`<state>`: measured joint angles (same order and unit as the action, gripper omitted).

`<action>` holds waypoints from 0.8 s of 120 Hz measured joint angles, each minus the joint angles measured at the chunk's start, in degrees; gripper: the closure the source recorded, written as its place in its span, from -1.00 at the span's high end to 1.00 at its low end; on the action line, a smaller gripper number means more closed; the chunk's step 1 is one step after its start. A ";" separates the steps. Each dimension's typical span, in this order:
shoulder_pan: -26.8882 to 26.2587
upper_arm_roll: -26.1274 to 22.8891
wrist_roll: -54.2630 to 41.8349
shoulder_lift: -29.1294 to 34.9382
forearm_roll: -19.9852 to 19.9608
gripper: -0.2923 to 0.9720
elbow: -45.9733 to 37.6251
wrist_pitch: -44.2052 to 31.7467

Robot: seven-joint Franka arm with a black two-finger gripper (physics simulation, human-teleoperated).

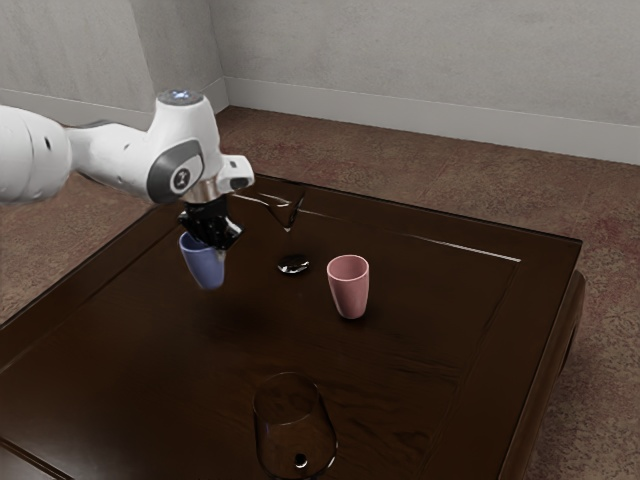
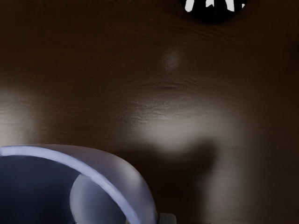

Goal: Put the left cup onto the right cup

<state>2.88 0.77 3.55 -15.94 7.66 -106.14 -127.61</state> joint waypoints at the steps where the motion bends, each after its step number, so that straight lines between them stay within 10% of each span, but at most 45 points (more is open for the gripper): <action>1: 0.00 -0.38 0.14 0.21 0.04 -0.68 0.13 0.33; 42: -0.04 -16.77 9.49 1.85 2.99 -0.70 10.59 14.56; 96: -2.52 -22.48 20.68 -8.03 8.36 -0.70 26.89 23.50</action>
<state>0.36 -21.71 24.24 -23.97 16.01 -79.24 -104.11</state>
